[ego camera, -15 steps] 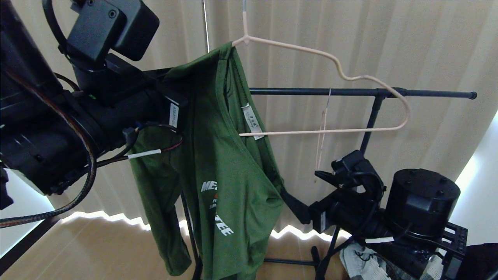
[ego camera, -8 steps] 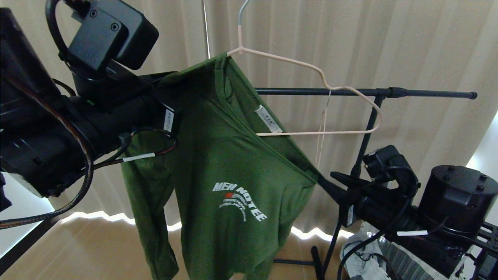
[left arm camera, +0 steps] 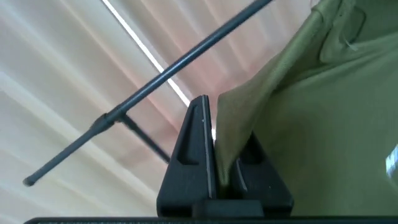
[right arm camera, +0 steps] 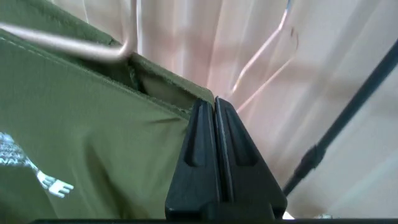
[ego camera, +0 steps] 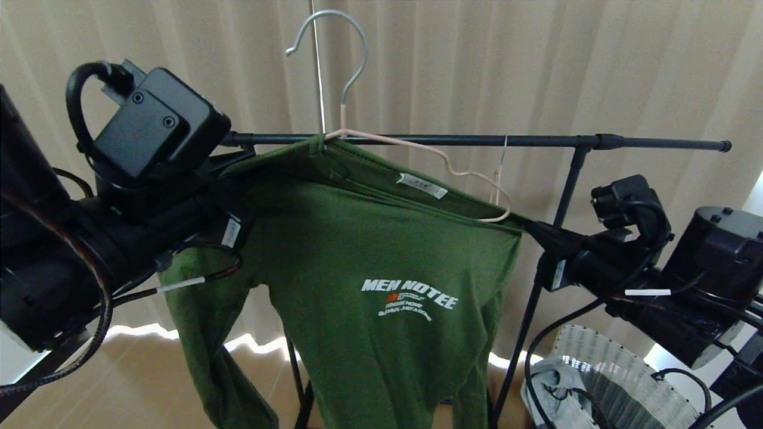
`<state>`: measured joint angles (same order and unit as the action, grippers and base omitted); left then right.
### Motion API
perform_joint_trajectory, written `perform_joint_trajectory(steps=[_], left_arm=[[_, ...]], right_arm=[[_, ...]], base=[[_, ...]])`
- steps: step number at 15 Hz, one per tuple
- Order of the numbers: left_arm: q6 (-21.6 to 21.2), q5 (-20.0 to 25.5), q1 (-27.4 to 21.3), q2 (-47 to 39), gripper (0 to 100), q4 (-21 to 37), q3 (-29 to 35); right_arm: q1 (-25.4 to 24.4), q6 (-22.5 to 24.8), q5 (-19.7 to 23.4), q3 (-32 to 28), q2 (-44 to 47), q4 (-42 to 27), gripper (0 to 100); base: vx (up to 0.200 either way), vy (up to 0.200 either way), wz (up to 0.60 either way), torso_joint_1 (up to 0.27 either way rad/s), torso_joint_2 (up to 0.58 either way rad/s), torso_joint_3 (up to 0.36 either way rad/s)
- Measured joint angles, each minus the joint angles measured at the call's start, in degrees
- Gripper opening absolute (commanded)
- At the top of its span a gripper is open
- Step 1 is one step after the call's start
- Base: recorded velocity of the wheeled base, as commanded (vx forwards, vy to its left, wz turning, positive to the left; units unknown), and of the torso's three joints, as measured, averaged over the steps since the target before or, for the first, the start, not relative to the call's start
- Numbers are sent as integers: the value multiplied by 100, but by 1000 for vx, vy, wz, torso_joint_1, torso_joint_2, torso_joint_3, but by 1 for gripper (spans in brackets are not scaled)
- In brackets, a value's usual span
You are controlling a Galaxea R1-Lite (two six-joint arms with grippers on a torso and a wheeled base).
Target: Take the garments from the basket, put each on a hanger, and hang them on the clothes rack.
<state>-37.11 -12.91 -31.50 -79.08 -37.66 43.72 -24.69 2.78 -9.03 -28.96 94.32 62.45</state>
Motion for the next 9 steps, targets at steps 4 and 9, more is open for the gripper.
perform_joint_trajectory(steps=[4,9], left_arm=[[-400,0,265,146,0,-2,-461],[-441,-57,363,140,0,0,-557]], right_arm=[[-1,0,20,-450,2,-24,0],[-497,-5,129,-542,-59,-22,0]], base=[[0,0,0,0,0,0],[0,0,0,0,0,0]])
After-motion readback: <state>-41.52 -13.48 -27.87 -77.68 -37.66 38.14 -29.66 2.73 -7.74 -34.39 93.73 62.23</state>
